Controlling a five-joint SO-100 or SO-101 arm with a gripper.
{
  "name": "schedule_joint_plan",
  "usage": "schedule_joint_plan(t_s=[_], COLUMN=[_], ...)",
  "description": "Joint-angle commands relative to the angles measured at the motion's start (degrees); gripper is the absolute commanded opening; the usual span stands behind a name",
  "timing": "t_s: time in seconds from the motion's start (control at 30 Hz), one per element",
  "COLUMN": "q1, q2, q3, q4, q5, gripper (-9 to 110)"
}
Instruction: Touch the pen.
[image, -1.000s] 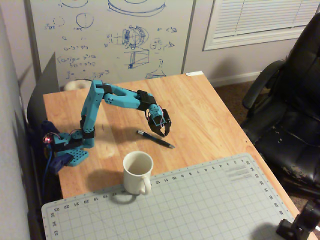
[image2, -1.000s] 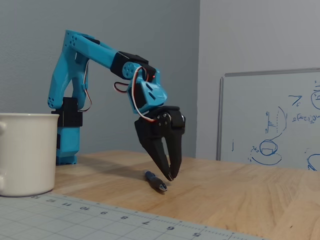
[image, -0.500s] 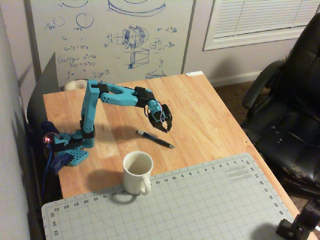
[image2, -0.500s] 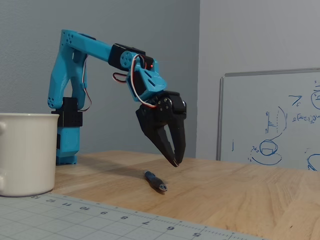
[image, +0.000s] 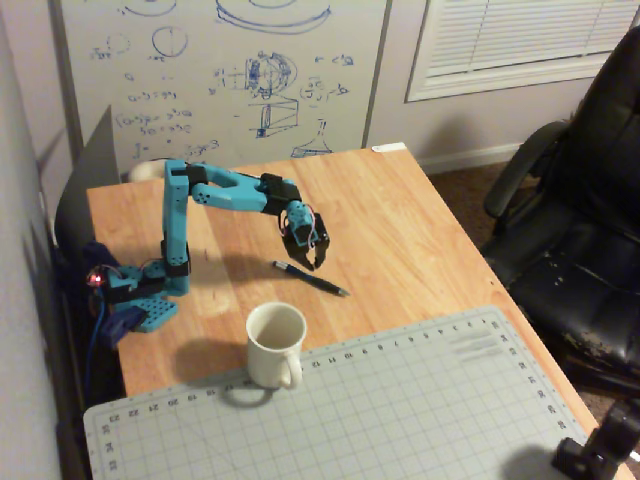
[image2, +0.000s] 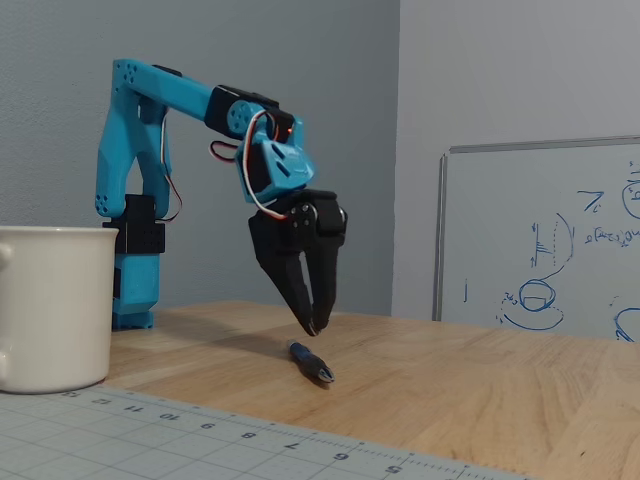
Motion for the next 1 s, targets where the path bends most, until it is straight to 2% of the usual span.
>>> schedule_joint_plan(t_s=[0.0, 0.97], q1=[1.23, 0.88], q2=[3.52, -2.02], q3=[-0.7, -0.44], q4=[-0.26, -0.26], q5=[0.26, 0.26], gripper=[1, 1])
